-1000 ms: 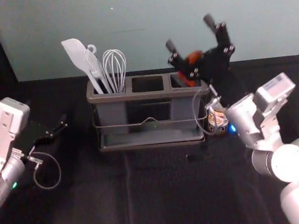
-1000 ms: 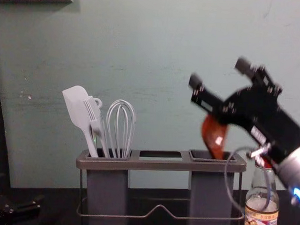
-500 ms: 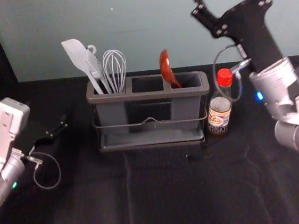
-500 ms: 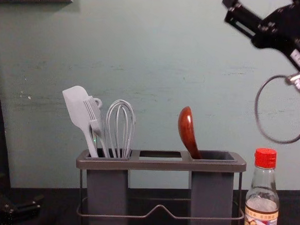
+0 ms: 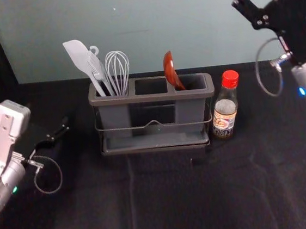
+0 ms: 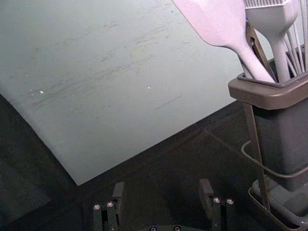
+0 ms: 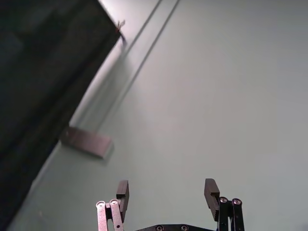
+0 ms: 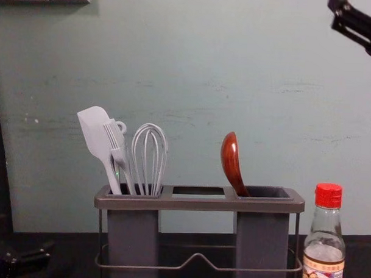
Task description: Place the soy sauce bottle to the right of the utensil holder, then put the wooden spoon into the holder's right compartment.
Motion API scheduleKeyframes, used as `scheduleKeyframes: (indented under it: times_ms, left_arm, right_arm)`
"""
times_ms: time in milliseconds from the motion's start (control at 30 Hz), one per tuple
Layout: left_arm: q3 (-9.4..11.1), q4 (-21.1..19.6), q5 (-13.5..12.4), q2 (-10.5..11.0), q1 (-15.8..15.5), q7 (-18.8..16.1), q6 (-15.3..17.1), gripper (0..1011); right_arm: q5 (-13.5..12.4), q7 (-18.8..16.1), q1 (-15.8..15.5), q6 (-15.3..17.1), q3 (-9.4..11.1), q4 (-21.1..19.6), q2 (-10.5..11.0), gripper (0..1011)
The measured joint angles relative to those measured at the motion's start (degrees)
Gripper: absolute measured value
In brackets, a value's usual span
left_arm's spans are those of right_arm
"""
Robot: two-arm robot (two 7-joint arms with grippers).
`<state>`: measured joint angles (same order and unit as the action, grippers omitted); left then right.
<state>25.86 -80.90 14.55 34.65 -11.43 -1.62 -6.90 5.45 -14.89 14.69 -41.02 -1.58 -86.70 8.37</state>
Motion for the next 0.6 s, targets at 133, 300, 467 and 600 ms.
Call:
scheduleKeyframes:
  times_ms: [133, 300, 467, 600]
  left_arm:
    - [0.0, 0.0, 0.0, 0.0, 0.0, 0.0, 0.0, 1000]
    - [0.0, 0.0, 0.0, 0.0, 0.0, 0.0, 0.0, 1000]
    - [0.0, 0.0, 0.0, 0.0, 0.0, 0.0, 0.0, 1000]
    - [0.0, 0.0, 0.0, 0.0, 0.0, 0.0, 0.0, 1000]
  right_arm:
    - [4.1, 1.7, -1.8, 3.9, 1.4, -1.0, 1.5, 1003]
    - [7.8, 4.1, -4.0, 7.1, 3.1, -0.9, 2.7, 1002]
    - [9.4, 5.9, -6.8, 11.4, 4.6, -0.5, 3.7, 1002]
    - [9.3, 6.3, -8.5, 14.1, 5.1, -0.4, 4.2, 1002]
